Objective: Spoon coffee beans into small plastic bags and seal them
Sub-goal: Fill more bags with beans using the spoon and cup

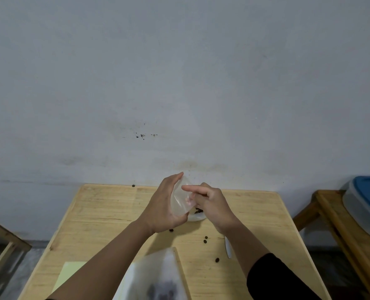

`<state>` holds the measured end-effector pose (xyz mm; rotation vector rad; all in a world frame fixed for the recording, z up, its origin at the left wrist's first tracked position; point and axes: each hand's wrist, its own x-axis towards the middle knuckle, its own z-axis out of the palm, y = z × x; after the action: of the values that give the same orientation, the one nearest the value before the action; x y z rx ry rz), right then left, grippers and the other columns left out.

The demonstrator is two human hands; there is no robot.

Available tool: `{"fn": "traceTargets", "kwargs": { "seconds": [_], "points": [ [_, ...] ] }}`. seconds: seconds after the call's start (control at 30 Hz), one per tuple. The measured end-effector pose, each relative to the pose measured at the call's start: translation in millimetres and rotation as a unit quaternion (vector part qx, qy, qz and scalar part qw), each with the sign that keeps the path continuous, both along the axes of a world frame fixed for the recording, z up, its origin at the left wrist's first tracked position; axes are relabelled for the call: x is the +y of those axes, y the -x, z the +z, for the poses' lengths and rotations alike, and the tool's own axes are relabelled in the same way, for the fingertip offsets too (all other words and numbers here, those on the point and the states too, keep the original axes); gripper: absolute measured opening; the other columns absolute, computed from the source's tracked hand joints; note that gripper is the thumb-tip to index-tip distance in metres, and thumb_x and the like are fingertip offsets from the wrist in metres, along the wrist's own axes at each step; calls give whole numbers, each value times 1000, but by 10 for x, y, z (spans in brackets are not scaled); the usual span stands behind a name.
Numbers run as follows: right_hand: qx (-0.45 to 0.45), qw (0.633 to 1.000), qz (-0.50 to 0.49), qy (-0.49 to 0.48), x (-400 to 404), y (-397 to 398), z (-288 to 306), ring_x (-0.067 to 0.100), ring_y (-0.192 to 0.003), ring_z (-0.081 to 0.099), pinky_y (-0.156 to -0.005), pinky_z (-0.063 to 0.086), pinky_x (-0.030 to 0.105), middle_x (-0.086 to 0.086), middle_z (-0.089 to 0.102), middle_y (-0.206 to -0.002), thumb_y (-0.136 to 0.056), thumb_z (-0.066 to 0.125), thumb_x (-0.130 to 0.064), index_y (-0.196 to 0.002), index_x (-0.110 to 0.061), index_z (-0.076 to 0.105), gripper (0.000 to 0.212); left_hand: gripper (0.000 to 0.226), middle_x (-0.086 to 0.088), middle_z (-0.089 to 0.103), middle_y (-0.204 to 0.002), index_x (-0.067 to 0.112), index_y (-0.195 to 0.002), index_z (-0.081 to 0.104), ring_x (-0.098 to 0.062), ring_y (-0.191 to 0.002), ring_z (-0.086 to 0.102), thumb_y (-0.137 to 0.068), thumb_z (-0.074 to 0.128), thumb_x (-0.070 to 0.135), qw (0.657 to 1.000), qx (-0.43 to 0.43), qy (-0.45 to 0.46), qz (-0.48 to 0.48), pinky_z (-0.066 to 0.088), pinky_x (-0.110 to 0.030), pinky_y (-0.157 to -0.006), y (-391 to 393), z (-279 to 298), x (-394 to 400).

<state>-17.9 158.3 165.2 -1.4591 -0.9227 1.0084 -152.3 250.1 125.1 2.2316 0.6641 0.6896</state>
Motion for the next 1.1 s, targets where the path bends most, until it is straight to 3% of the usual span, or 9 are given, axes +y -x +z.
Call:
{"fn": "traceTargets", "kwargs": {
  "seconds": [0.2,0.3,0.37,0.5,0.6,0.73,0.87,1.0,1.1],
  "points": [
    [136,987,-90,2,-60,-223,-283,18,-93,68,-82,54,23,7,71,-95,-91,55,-4,-106,-10,68,21,89,10,34,-136,17,-143,28,3,-124,33,-67,72,29,998,6,3,62,23,-5,-103,46,-199,19],
    [-68,968,-223,89,-159,-379,-665,18,-90,66,-81,51,24,6,71,-96,-89,58,-10,-104,-7,70,19,90,11,35,-137,20,-144,28,1,-124,34,-67,72,33,995,19,21,100,25,-12,-102,123,-315,18],
    [-232,921,-254,184,-244,-446,-939,25,-81,64,-67,43,23,10,68,-82,-91,55,-15,-93,-5,72,20,91,11,36,-136,21,-144,28,2,-122,34,-66,72,34,993,25,28,113,22,-7,-99,140,-376,14],
    [-301,872,-241,300,-434,-499,-1365,25,-84,56,-67,30,24,14,62,-91,-82,62,-10,-90,-3,68,13,91,12,35,-132,19,-144,30,6,-119,33,-65,72,32,991,28,41,127,19,3,-95,119,-439,-5],
    [-353,847,-215,334,-498,-465,-1494,25,-84,56,-64,30,24,11,61,-88,-81,60,-5,-88,-3,65,9,91,11,35,-133,18,-145,29,4,-120,32,-66,74,29,989,35,47,134,20,-1,-98,117,-472,-10],
    [-304,850,-254,348,-461,-440,-1545,28,-91,60,-66,36,26,12,65,-94,-83,57,0,-96,-3,63,14,94,7,35,-137,19,-146,28,-1,-122,34,-67,79,24,987,52,61,141,29,-21,-104,132,-531,-19],
    [-251,856,-264,366,-421,-489,-1505,26,-95,61,-70,34,23,10,68,-98,-86,55,-5,-98,-3,65,16,96,5,35,-137,18,-146,26,-2,-120,34,-63,71,38,985,72,79,134,29,-21,-103,152,-577,-36],
    [-215,872,-317,305,-404,-527,-1342,17,-77,52,-67,33,21,8,66,-90,-88,53,-9,-95,-3,66,16,96,1,35,-140,16,-146,24,-1,-120,33,-65,71,37,985,82,85,123,27,-19,-102,129,-626,-36],
    [-200,893,-334,225,-371,-527,-1160,10,-65,49,-55,31,18,2,61,-78,-89,52,-10,-90,-7,62,10,97,1,34,-140,17,-147,23,-5,-123,36,-66,74,34,984,86,97,119,29,-20,-103,122,-666,-11]
  ]
}}
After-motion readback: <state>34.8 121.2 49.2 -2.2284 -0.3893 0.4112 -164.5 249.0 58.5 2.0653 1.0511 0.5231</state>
